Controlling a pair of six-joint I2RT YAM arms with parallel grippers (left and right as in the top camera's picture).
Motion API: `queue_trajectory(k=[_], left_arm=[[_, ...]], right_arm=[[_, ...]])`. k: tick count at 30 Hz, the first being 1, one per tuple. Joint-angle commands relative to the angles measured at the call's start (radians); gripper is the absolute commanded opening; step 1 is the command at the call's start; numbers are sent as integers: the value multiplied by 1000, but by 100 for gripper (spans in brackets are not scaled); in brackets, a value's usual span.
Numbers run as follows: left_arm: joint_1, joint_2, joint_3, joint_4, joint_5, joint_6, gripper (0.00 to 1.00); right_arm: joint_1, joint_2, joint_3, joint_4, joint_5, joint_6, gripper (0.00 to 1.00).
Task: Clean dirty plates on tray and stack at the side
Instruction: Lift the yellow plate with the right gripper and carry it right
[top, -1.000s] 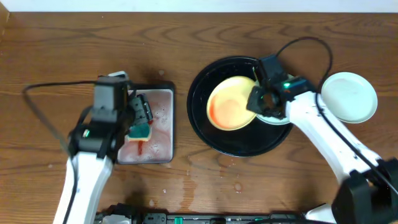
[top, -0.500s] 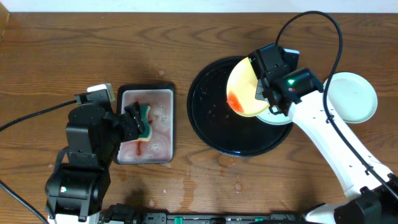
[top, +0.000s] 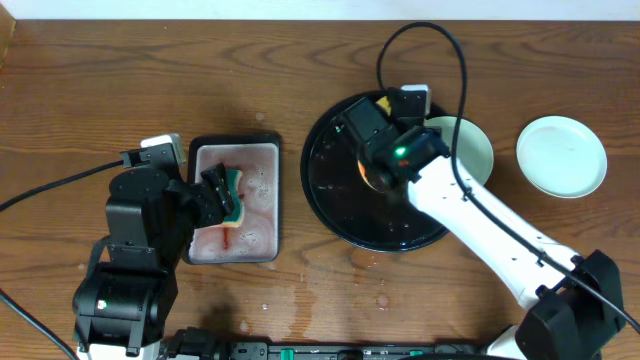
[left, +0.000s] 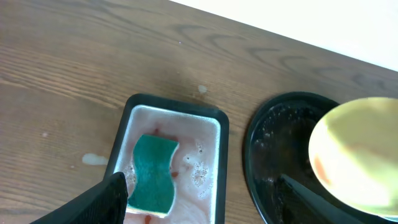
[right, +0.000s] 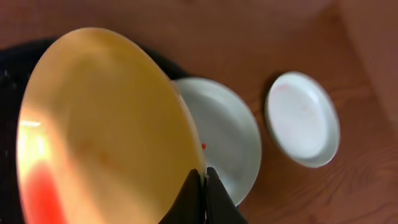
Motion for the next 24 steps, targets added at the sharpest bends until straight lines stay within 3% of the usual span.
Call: queue_trajectory(k=[1, 7, 14, 24], left_arm=[[2, -3, -3, 2, 12, 3, 75], [2, -3, -3, 12, 12, 2, 75], [2, -4, -3, 59, 12, 2, 75], [2, -6, -1, 92, 12, 2, 75]], right_arm=[[44, 5, 22, 38, 175, -61, 1], [87, 5, 22, 96, 325, -204, 2], [93, 6, 22, 167, 332, -309, 1], [131, 66, 22, 320, 351, -617, 1]])
